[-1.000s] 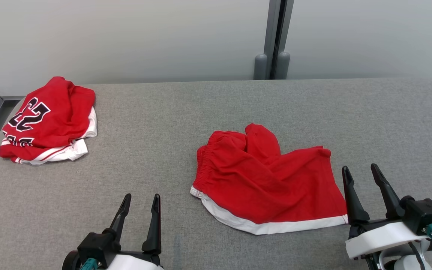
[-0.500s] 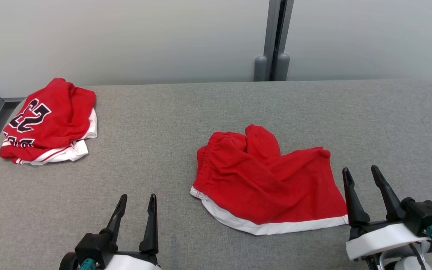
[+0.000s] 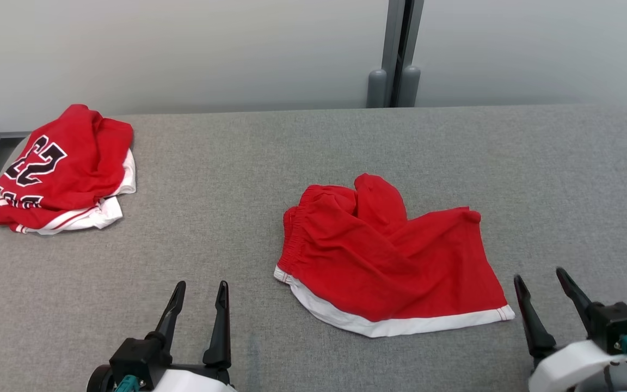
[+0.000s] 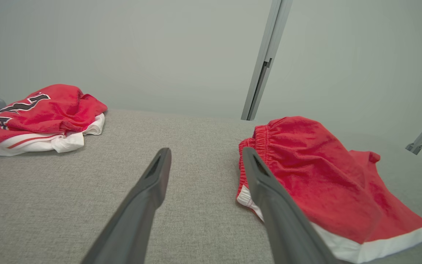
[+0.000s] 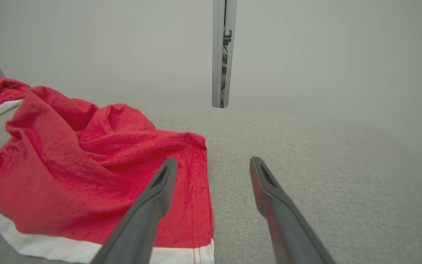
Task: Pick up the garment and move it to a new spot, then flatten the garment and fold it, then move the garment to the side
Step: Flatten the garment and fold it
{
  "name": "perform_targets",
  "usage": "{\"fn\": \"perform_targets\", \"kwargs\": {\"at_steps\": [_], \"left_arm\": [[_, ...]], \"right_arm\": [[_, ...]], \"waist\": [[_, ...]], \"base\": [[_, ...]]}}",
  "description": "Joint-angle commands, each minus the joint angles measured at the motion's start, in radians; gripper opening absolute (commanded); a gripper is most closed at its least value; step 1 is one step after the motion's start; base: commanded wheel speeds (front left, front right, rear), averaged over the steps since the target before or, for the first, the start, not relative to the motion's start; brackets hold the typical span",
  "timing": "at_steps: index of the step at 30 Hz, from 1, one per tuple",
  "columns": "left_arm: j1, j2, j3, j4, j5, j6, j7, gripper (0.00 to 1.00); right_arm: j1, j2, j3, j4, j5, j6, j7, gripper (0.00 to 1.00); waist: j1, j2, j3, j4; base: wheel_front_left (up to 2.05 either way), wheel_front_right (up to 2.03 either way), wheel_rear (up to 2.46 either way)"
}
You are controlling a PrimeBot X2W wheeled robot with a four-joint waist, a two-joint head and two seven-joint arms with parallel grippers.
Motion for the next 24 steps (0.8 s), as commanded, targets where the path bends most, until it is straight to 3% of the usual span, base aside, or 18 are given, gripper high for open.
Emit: {"fn": "perform_targets", "kwargs": {"at_steps": [1, 10, 18, 19, 20, 24], "left_arm": [[-0.009, 0.003, -0.001, -0.004, -0.003, 0.0, -0.002, 1.0], [-0.04, 0.004, -0.011, 0.003, -0.008, -0.003, -0.002, 1.0], [-0.055, 0.004, -0.015, 0.011, -0.009, -0.002, -0.002, 1.0], [-0.057, 0.004, -0.015, 0.011, -0.008, -0.002, -0.002, 1.0], [-0.058, 0.004, -0.014, 0.011, -0.008, -0.002, -0.002, 1.0], [-0.059, 0.003, -0.008, 0.01, -0.005, 0.0, -0.002, 1.0]], "right_arm": [[0.021, -0.022, 0.005, 0.0, -0.02, 0.0, 0.023, 1.0], [0.014, -0.106, 0.079, 0.055, -0.043, 0.0, 0.106, 1.0], [-0.047, -0.121, 0.128, 0.163, -0.035, 0.0, 0.099, 1.0], [-0.054, -0.12, 0.136, 0.177, -0.032, 0.0, 0.098, 0.96], [-0.062, -0.12, 0.144, 0.191, -0.03, 0.0, 0.094, 0.83], [-0.086, -0.123, 0.172, 0.234, -0.016, 0.0, 0.091, 0.51]], "waist": [[0.0, 0.0, 0.011, -0.001], [0.0, 0.0, 0.059, -0.002], [0.0, 0.0, 0.076, 0.022], [0.0, 0.0, 0.078, 0.026], [0.0, 0.0, 0.078, 0.028], [0.0, 0.0, 0.083, 0.033]], "base": [[0.0, 0.0, 0.0], [0.0, 0.0, 0.0], [0.0, 0.0, 0.0], [0.0, 0.0, 0.0], [0.0, 0.0, 0.0], [0.0, 0.0, 0.0]]}}
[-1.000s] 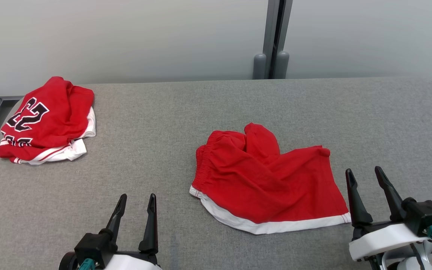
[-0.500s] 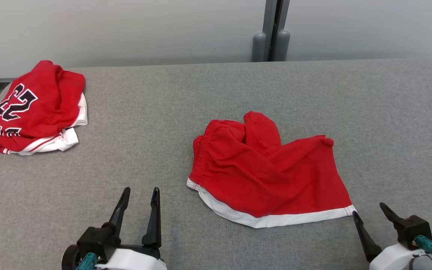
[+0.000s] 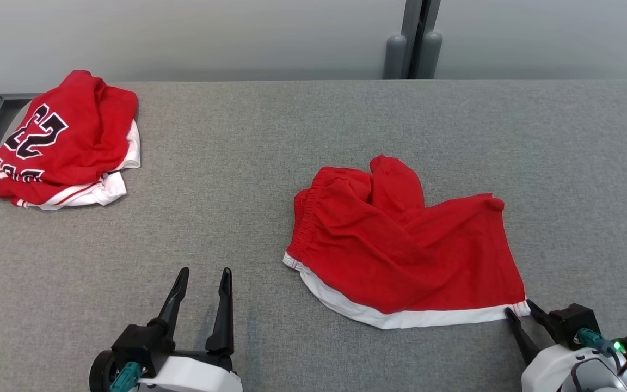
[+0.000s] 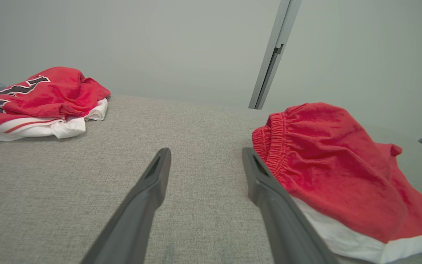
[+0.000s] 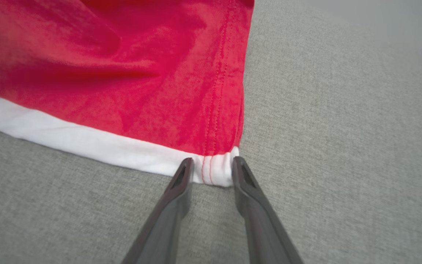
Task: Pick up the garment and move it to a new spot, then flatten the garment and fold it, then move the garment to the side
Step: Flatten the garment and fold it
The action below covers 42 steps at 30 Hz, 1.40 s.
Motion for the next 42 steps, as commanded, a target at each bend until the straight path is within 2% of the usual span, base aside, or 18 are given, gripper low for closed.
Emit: {"fn": "perform_targets", "kwargs": {"at_steps": [1, 5, 7, 9, 17, 23, 24, 25, 28, 38, 42], "left_arm": [[-0.016, 0.004, 0.005, -0.001, 0.003, 0.001, -0.002, 1.0], [-0.018, 0.004, 0.01, -0.002, 0.005, 0.0, -0.002, 1.0], [-0.02, 0.004, 0.01, 0.0, 0.007, -0.001, -0.002, 1.0], [-0.02, 0.004, 0.009, 0.001, 0.007, -0.001, -0.002, 1.0], [-0.038, 0.004, -0.003, 0.02, 0.014, -0.033, -0.002, 1.0], [-0.089, 0.004, -0.069, 0.112, 0.029, -0.115, 0.012, 1.0], [-0.089, 0.004, -0.069, 0.112, 0.029, -0.115, 0.012, 1.0], [-0.119, 0.008, -0.105, 0.16, 0.037, -0.146, 0.03, 1.0], [-0.163, 0.014, -0.148, 0.232, 0.042, -0.177, 0.044, 1.0], [-0.291, 0.016, -0.209, 0.444, 0.024, -0.202, 0.026, 1.0], [-0.331, 0.011, -0.238, 0.517, -0.001, -0.208, 0.009, 0.95]], "right_arm": [[-0.011, -0.007, 0.001, 0.007, 0.007, 0.0, -0.003, 0.49], [-0.036, -0.002, 0.023, 0.051, 0.027, 0.0, 0.009, 0.42], [-0.046, -0.001, 0.034, 0.07, 0.039, 0.0, 0.015, 0.31], [-0.056, -0.001, 0.043, 0.079, 0.05, 0.0, 0.017, 0.0], [-0.05, -0.009, 0.005, 0.013, 0.117, 0.0, -0.027, 0.0], [-0.031, -0.022, -0.052, -0.048, 0.143, 0.0, -0.016, 0.0], [-0.031, -0.022, -0.052, -0.048, 0.143, 0.0, -0.016, 0.0], [-0.032, -0.024, -0.06, -0.056, 0.144, 0.0, -0.008, 0.0], [-0.041, -0.016, -0.065, -0.061, 0.152, 0.0, -0.003, 0.0], [-0.066, -0.012, -0.054, -0.047, 0.157, 0.0, -0.006, 0.0], [-0.075, -0.008, -0.045, -0.036, 0.162, 0.0, -0.014, 0.0]], "waist": [[0.0, 0.0, 0.001, 0.0], [0.0, 0.0, 0.004, -0.005], [0.0, 0.0, 0.006, -0.008], [0.0, 0.0, 0.007, -0.011], [0.0, 0.0, 0.007, -0.03], [0.0, 0.0, 0.008, -0.048], [0.0, 0.0, 0.008, -0.048], [0.0, 0.0, 0.009, -0.053], [0.0, 0.0, 0.013, -0.06], [0.0, 0.0, 0.027, -0.079], [0.0, 0.0, 0.032, -0.091]], "base": [[0.0, 0.0, 0.0], [0.0, 0.0, 0.0], [0.0, 0.0, 0.0], [0.0, 0.0, 0.0], [0.0, 0.0, 0.0], [0.0, 0.0, 0.0], [0.0, 0.0, 0.0], [0.0, 0.0, 0.0], [0.0, 0.0, 0.0], [0.0, 0.0, 0.0], [0.0, 0.0, 0.0]]}}
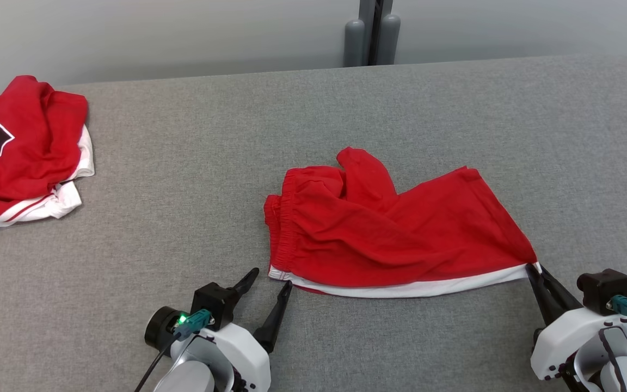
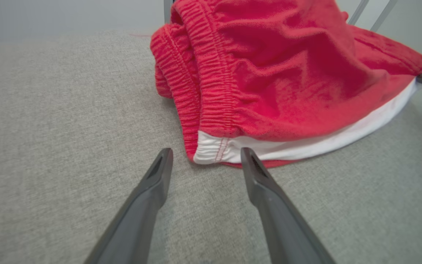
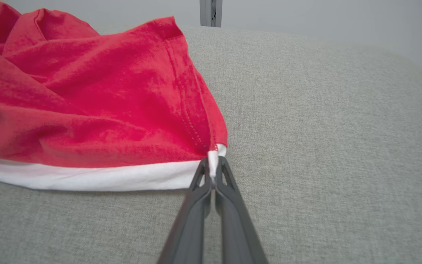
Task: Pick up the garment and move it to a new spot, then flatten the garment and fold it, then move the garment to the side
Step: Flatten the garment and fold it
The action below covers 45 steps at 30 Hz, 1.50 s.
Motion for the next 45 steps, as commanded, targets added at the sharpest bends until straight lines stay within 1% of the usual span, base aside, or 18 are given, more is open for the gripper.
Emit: {"fn": "perform_targets", "kwargs": {"at_steps": [1, 2, 7, 10, 14, 15, 16, 21, 26, 27, 28, 29, 30, 34, 37, 41, 45], "left_arm": [[-0.018, 0.004, -0.008, 0.009, -0.008, -0.006, -0.007, 0.96], [-0.023, 0.003, -0.014, 0.017, -0.014, -0.006, -0.01, 1.0], [-0.042, 0.001, -0.045, 0.033, -0.034, -0.007, -0.016, 1.0], [-0.047, 0.0, -0.081, 0.021, -0.051, -0.007, -0.017, 0.91], [-0.045, 0.004, -0.115, 0.007, -0.07, -0.005, -0.017, 0.65], [-0.045, 0.006, -0.119, 0.008, -0.076, -0.005, -0.017, 0.55], [-0.044, 0.008, -0.124, 0.013, -0.08, -0.005, -0.017, 0.49], [-0.053, 0.01, -0.134, 0.056, -0.094, -0.006, -0.017, 0.48], [-0.064, 0.008, -0.132, 0.08, -0.097, -0.006, -0.017, 0.44], [-0.065, 0.008, -0.132, 0.084, -0.098, -0.006, -0.017, 0.39], [-0.068, 0.007, -0.131, 0.086, -0.097, -0.006, -0.017, 0.28], [-0.071, 0.007, -0.13, 0.088, -0.096, -0.006, -0.018, 0.1], [-0.072, 0.007, -0.13, 0.089, -0.093, -0.006, -0.018, 0.0], [-0.066, 0.009, -0.115, 0.066, -0.093, -0.006, -0.018, 0.0], [-0.037, 0.021, -0.076, 0.002, -0.096, -0.006, -0.018, 0.0], [0.012, 0.031, -0.008, -0.135, -0.105, -0.006, -0.018, 0.0], [0.076, 0.038, 0.045, -0.299, -0.116, -0.006, -0.018, 0.0]], "right_arm": [[-0.011, -0.003, 0.0, 0.003, 0.007, 0.0, -0.01, 0.0], [-0.013, -0.003, 0.001, 0.006, 0.008, 0.0, -0.01, 0.0], [-0.017, 0.0, 0.005, 0.02, 0.008, 0.0, -0.018, 0.0], [-0.019, 0.001, 0.006, 0.026, 0.01, 0.0, -0.02, 0.0], [-0.021, 0.004, 0.008, 0.036, 0.01, 0.0, -0.026, 0.0], [-0.021, 0.005, 0.009, 0.039, 0.01, 0.0, -0.027, 0.0], [-0.021, 0.006, 0.01, 0.041, 0.01, 0.0, -0.029, 0.0], [-0.024, 0.01, 0.019, 0.05, 0.013, 0.0, -0.034, 0.0], [-0.036, 0.011, 0.028, 0.056, 0.016, 0.0, -0.04, 0.0], [-0.037, 0.01, 0.029, 0.057, 0.016, 0.0, -0.043, 0.0], [-0.037, 0.01, 0.03, 0.059, 0.017, 0.0, -0.045, 0.0], [-0.037, 0.01, 0.03, 0.06, 0.018, 0.0, -0.044, 0.0], [-0.037, 0.011, 0.029, 0.061, 0.02, 0.0, -0.048, 0.0], [-0.038, 0.009, 0.019, 0.06, 0.021, 0.0, -0.059, 0.0], [-0.037, 0.011, 0.007, 0.045, 0.032, 0.0, -0.072, 0.0], [-0.026, 0.012, -0.006, 0.001, 0.06, 0.0, -0.094, 0.0], [-0.006, 0.009, -0.015, -0.07, 0.099, 0.0, -0.106, 0.0]], "waist": [[0.0, 0.0, 0.001, -0.002], [0.0, 0.0, 0.001, -0.003], [0.0, 0.0, 0.002, -0.009], [0.0, 0.0, 0.0, -0.011], [0.0, 0.0, -0.004, -0.012], [0.0, 0.0, -0.005, -0.013], [0.0, 0.0, -0.007, -0.014], [0.0, 0.0, -0.013, -0.022], [0.0, 0.0, -0.013, -0.031], [0.0, 0.0, -0.013, -0.033], [0.0, 0.0, -0.013, -0.034], [0.0, 0.0, -0.013, -0.036], [0.0, 0.0, -0.012, -0.037], [0.0, 0.0, -0.013, -0.038], [0.0, 0.0, -0.016, -0.035], [0.0, 0.0, -0.024, -0.027], [0.0, 0.0, -0.038, -0.017]], "base": [[0.0, 0.0, 0.0], [0.0, 0.0, 0.0], [0.0, 0.0, 0.0], [0.0, 0.0, 0.0], [0.0, 0.0, 0.0], [0.0, 0.0, 0.0], [0.0, 0.0, 0.0], [0.0, 0.0, 0.0], [0.0, 0.0, 0.0], [0.0, 0.0, 0.0], [0.0, 0.0, 0.0], [0.0, 0.0, 0.0], [0.0, 0.0, 0.0], [0.0, 0.0, 0.0], [0.0, 0.0, 0.0], [0.0, 0.0, 0.0], [0.0, 0.0, 0.0]]}}
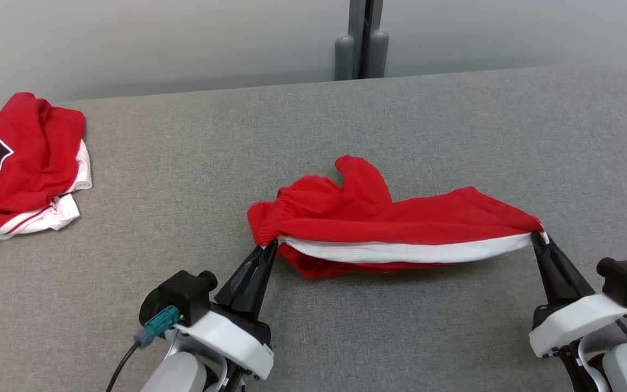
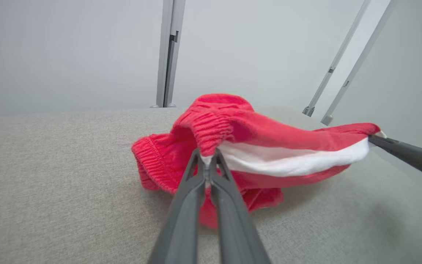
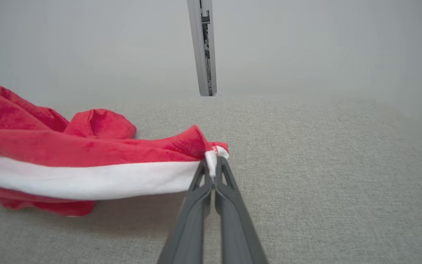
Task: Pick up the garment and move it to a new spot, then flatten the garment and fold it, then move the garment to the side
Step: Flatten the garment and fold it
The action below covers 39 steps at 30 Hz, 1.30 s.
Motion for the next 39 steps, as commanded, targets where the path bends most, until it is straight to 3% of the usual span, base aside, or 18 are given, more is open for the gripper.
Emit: {"fn": "perform_targets", "kwargs": {"at_steps": [1, 13, 18, 22, 25, 33, 39], "left_arm": [[0.028, 0.01, 0.014, -0.055, -0.006, 0.0, -0.005, 0.0], [0.12, 0.066, 0.073, -0.485, -0.079, 0.01, 0.017, 0.0], [0.082, 0.102, 0.099, -0.661, -0.092, 0.027, 0.087, 0.0], [0.011, 0.132, 0.117, -0.734, -0.108, 0.029, 0.17, 0.0], [-0.079, 0.146, 0.124, -0.711, -0.14, 0.022, 0.237, 0.0], [-0.421, 0.201, 0.146, -0.454, -0.176, 0.01, 0.372, 0.0], [-0.779, 0.225, 0.151, -0.22, -0.149, 0.004, 0.411, 0.0]], "right_arm": [[0.014, -0.003, -0.004, -0.033, 0.02, 0.0, -0.005, 0.0], [0.09, -0.007, -0.024, -0.416, 0.14, 0.0, 0.049, 0.0], [0.106, 0.007, -0.054, -0.595, 0.161, 0.0, 0.092, 0.0], [0.071, 0.018, -0.054, -0.67, 0.182, 0.0, 0.137, 0.0], [0.013, 0.033, -0.045, -0.655, 0.194, 0.0, 0.168, 0.0], [-0.318, 0.092, -0.041, -0.463, 0.259, 0.0, 0.162, 0.0], [-0.722, 0.142, -0.024, -0.213, 0.254, 0.0, 0.082, 0.0]], "waist": [[0.0, 0.0, -0.01, 0.005], [0.0, 0.0, -0.061, -0.004], [0.0, 0.0, -0.059, -0.012], [0.0, 0.0, -0.037, -0.015], [0.0, 0.0, -0.005, -0.015], [0.0, 0.0, 0.119, -0.043], [0.0, 0.0, 0.242, -0.101]], "base": [[0.0, 0.0, 0.0], [0.0, 0.0, 0.0], [0.0, 0.0, 0.0], [0.0, 0.0, 0.0], [0.0, 0.0, 0.0], [0.0, 0.0, 0.0], [0.0, 0.0, 0.0]]}}
